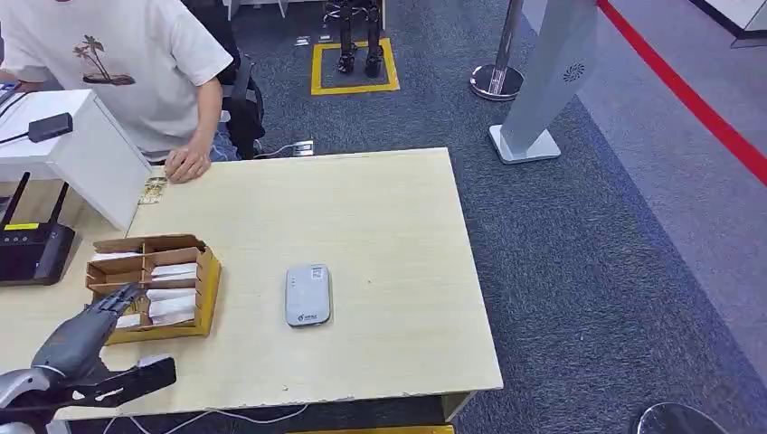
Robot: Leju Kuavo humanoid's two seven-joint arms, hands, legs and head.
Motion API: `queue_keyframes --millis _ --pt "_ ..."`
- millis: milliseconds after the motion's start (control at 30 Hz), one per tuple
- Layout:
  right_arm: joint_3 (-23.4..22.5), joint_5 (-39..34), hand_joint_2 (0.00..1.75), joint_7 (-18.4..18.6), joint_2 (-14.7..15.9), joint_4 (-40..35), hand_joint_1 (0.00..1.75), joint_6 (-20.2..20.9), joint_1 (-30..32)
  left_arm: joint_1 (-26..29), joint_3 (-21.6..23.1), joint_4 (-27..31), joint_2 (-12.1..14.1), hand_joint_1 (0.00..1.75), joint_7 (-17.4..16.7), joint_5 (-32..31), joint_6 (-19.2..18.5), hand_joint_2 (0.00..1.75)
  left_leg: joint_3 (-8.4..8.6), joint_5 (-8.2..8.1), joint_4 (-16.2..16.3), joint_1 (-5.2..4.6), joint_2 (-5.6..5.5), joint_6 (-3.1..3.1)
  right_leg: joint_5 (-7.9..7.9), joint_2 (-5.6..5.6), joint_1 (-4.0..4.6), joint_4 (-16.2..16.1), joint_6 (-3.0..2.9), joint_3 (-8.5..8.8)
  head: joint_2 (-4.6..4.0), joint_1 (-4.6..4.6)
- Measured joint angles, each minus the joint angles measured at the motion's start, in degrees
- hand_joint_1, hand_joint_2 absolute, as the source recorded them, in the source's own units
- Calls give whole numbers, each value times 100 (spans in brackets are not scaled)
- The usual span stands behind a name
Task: Pass the card to the sensor for recognition and then transmit it.
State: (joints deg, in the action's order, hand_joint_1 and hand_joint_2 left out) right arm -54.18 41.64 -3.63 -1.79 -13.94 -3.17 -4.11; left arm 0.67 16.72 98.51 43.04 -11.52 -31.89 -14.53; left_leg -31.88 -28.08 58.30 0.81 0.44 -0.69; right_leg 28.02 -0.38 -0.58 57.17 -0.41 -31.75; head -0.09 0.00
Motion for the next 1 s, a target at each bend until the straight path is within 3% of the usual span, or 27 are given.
queue_keyframes --millis 1000 --pt "0 122 0 50 0 2 0 33 -66 -124 28 -433 -264 0 -28 -114 89 175 2 0 0 -1 1 0 0 1 0 0 0 -1 2 -2"
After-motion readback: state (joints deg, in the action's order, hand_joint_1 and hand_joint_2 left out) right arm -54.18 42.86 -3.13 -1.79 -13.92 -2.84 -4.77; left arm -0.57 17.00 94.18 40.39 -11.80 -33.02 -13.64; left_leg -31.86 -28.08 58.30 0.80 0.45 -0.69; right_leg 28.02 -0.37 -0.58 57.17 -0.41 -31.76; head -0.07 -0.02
